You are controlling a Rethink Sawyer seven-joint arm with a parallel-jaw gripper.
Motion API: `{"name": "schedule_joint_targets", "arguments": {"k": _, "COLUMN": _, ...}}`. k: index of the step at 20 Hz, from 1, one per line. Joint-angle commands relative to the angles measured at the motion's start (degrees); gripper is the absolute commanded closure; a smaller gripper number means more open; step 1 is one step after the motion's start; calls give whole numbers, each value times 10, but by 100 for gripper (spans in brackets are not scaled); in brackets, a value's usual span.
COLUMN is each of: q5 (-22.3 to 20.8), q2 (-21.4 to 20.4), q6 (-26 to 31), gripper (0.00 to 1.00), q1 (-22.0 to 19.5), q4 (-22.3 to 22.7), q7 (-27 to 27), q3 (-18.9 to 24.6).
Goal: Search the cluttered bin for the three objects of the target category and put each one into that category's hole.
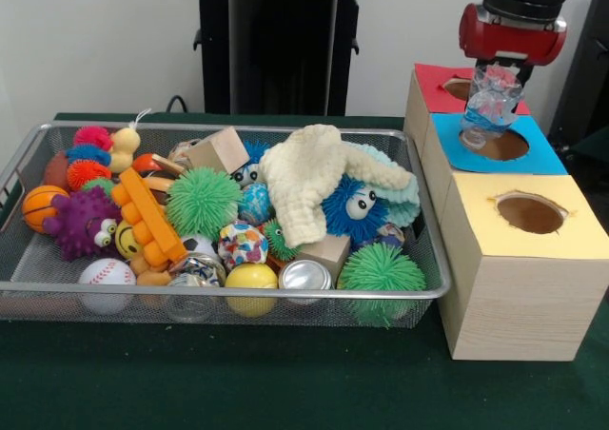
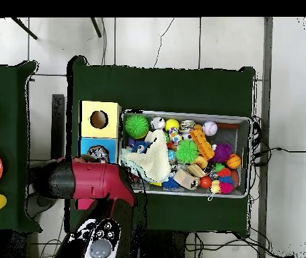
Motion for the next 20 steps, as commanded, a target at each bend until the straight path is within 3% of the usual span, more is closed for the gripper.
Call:
{"name": "schedule_joint_targets", "arguments": {"k": 1, "q5": 7, "q2": 18, "q6": -27, "gripper": 100, "q1": -24, "q4": 46, "q7": 94, "q3": 58}}
{"name": "schedule_joint_targets", "arguments": {"k": 20, "q5": -11, "q2": 17, "q6": -53, "gripper": 100, "q1": -51, "q4": 74, "q7": 78, "q3": 79}}
